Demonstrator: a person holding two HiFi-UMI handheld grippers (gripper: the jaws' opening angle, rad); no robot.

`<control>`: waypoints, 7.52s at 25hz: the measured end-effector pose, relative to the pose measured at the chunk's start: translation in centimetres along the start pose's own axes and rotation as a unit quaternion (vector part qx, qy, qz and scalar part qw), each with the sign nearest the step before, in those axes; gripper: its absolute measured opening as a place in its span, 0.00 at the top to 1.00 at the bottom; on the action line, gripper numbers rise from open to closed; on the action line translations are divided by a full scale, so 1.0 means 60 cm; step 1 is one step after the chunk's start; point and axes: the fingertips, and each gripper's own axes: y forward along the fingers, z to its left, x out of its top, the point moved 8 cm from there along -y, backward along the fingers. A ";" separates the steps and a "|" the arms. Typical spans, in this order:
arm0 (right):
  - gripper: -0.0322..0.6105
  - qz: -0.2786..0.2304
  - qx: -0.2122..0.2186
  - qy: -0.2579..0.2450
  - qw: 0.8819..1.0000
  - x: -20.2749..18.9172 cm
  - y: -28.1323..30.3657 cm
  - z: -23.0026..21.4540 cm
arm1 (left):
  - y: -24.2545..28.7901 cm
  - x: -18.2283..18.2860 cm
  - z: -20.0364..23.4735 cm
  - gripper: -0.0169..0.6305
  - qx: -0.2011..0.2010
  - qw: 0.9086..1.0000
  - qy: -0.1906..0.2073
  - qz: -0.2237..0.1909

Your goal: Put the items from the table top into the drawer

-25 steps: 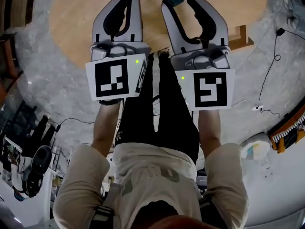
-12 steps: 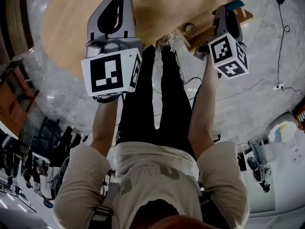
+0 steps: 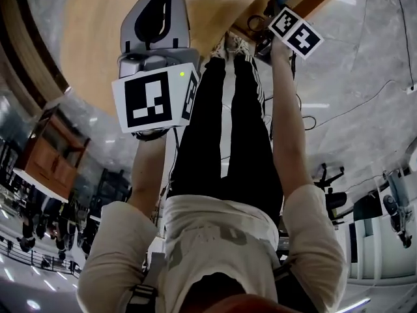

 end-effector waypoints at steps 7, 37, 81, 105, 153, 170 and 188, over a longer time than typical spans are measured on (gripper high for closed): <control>0.71 0.057 -0.026 0.045 0.997 -0.034 0.064 -0.027 | 0.017 -0.024 -0.020 0.96 -0.029 0.999 0.010 0.025; 0.74 -0.093 -0.015 -0.073 0.993 0.118 -0.033 0.037 | -0.001 0.005 0.021 0.96 -0.005 1.000 -0.001 -0.014; 0.58 -0.082 0.108 -0.228 0.964 0.026 0.117 0.530 | -0.128 -0.059 0.173 0.96 0.173 0.983 -0.064 -0.005; 0.90 -0.124 0.100 -0.320 0.934 0.072 0.039 0.519 | -0.155 -0.049 0.154 0.96 0.184 0.979 -0.086 -0.024; 0.90 -0.083 -0.014 -0.078 0.993 0.087 -0.012 -0.057 | 0.072 0.001 -0.098 0.96 -0.011 0.999 0.034 0.011; 0.69 -0.063 -0.044 -0.070 0.995 0.056 0.022 -0.061 | 0.087 -0.002 -0.162 0.96 -0.072 0.995 0.071 0.009; 0.95 -0.255 -0.023 -0.243 0.935 0.211 -0.279 0.166 | -0.085 0.142 -0.092 0.96 0.022 0.998 0.007 -0.065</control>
